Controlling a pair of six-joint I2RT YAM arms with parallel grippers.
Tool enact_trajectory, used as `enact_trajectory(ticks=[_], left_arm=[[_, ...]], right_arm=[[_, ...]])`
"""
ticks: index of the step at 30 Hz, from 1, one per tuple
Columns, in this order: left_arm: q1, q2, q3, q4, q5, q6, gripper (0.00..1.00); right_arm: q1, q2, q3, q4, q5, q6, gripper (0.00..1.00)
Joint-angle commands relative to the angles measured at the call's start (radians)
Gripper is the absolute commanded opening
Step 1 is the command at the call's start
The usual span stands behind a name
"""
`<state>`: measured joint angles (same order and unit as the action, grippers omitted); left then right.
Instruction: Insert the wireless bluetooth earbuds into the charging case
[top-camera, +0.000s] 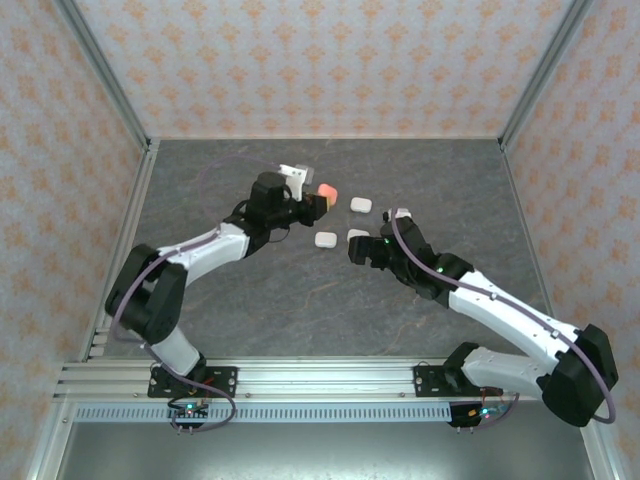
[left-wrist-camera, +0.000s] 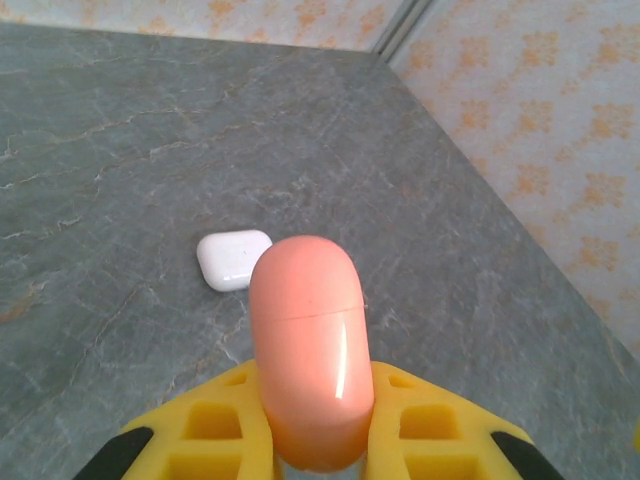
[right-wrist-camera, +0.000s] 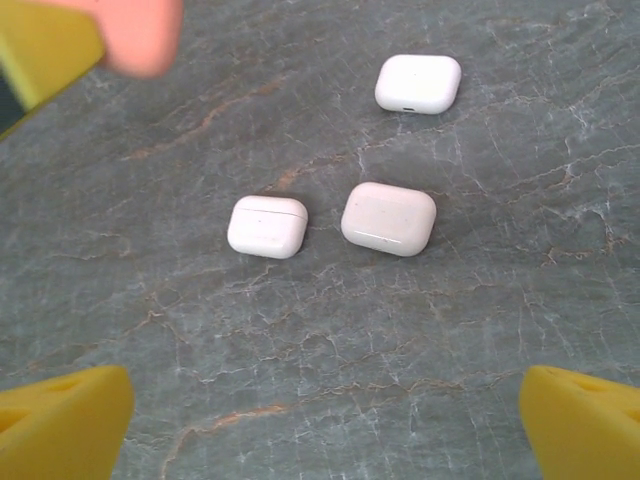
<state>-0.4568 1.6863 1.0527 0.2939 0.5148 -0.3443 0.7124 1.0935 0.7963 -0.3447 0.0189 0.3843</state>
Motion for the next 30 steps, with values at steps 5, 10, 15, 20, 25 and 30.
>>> enact_trajectory(ticks=[5, 10, 15, 20, 25, 30], left_arm=[[0.047, 0.264, 0.197, -0.032, 0.06, -0.122, 0.0], [0.053, 0.403, 0.318, -0.084, 0.072, -0.15, 0.0], [0.056, 0.486, 0.382, -0.087, 0.099, -0.184, 0.0], [0.056, 0.515, 0.4, -0.098, 0.099, -0.185, 0.01], [0.061, 0.529, 0.399, -0.102, 0.09, -0.211, 0.14], [0.067, 0.54, 0.4, -0.126, 0.069, -0.201, 0.27]], right_arm=[[-0.008, 0.027, 0.011, 0.001, 0.074, -0.033, 0.99], [-0.02, 0.056, 0.014, -0.006, 0.081, -0.055, 0.99], [-0.021, 0.085, 0.022, -0.008, 0.079, -0.069, 0.99], [-0.02, 0.12, 0.03, -0.008, 0.076, -0.078, 0.99], [-0.021, 0.121, 0.032, -0.009, 0.073, -0.084, 0.99], [-0.021, 0.103, 0.039, -0.03, 0.079, -0.093, 0.99]])
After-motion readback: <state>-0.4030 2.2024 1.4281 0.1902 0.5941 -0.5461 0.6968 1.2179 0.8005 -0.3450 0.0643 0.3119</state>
